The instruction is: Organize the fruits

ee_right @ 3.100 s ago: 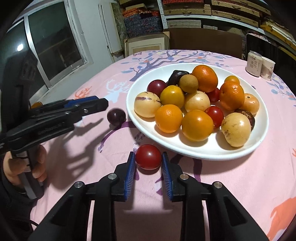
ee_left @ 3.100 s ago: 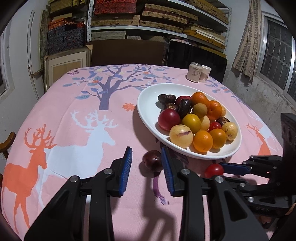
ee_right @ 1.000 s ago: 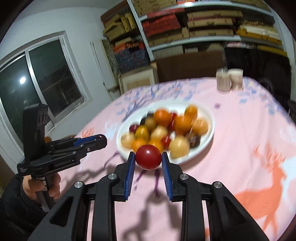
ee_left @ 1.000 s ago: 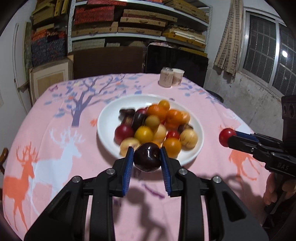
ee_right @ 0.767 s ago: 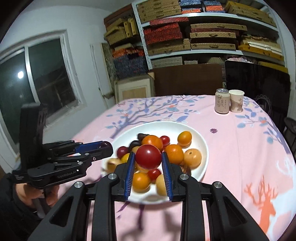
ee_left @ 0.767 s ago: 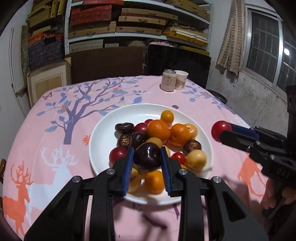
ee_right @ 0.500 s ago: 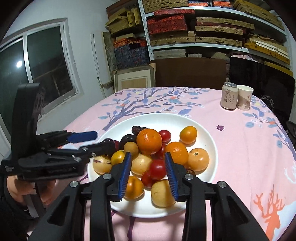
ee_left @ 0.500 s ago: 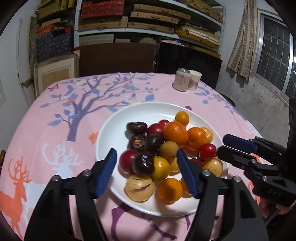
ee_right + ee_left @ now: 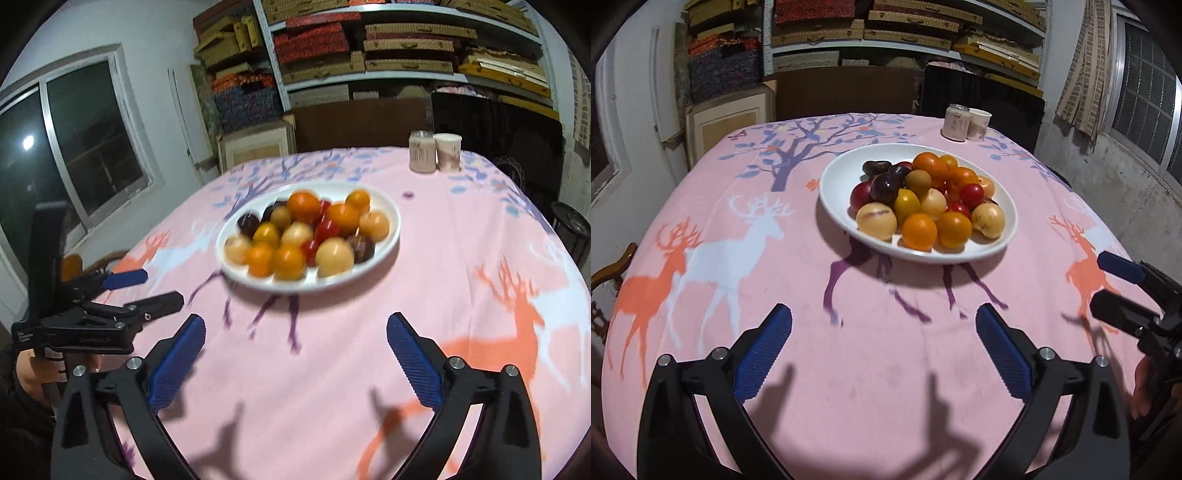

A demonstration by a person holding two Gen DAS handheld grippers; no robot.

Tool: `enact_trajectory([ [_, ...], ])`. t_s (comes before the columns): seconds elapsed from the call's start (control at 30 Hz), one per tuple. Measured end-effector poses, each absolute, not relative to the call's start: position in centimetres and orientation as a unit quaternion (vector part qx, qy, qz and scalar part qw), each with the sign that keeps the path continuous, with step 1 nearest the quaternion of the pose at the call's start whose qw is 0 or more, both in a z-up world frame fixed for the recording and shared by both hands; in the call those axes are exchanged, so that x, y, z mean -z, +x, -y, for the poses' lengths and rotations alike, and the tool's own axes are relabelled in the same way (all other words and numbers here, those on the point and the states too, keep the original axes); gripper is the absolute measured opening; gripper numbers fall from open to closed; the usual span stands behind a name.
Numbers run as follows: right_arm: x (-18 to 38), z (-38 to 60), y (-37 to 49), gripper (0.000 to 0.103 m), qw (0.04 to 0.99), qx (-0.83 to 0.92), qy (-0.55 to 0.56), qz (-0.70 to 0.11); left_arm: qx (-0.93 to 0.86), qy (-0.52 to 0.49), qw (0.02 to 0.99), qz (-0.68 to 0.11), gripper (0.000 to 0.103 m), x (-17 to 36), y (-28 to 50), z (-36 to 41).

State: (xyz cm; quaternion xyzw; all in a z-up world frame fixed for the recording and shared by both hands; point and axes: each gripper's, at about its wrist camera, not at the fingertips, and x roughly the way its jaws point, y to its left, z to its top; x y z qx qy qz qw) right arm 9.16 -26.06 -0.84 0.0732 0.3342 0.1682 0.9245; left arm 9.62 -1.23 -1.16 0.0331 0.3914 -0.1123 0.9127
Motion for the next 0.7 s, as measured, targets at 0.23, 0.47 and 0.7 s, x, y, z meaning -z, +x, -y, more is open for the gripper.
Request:
enact_trajectory([
  [0.23, -0.6, 24.6, 3.8, 0.099, 0.931, -0.153, 0.037, -0.328, 0.09, 0.027, 0.932, -0.35, 0.098, -2.5, 2.6, 0.5],
  [0.47, -2.5, 24.4, -0.3, 0.099, 0.941, -0.131, 0.016, -0.313, 0.069, 0.025, 0.944, -0.321, 0.098, -5.1, -2.4, -0.3],
  [0.7, -3.5, 25.4, -2.7, 0.099, 0.947, -0.116, 0.025, -0.299, 0.059, 0.029, 0.947, -0.314, 0.098, -6.0, -4.6, -0.6],
])
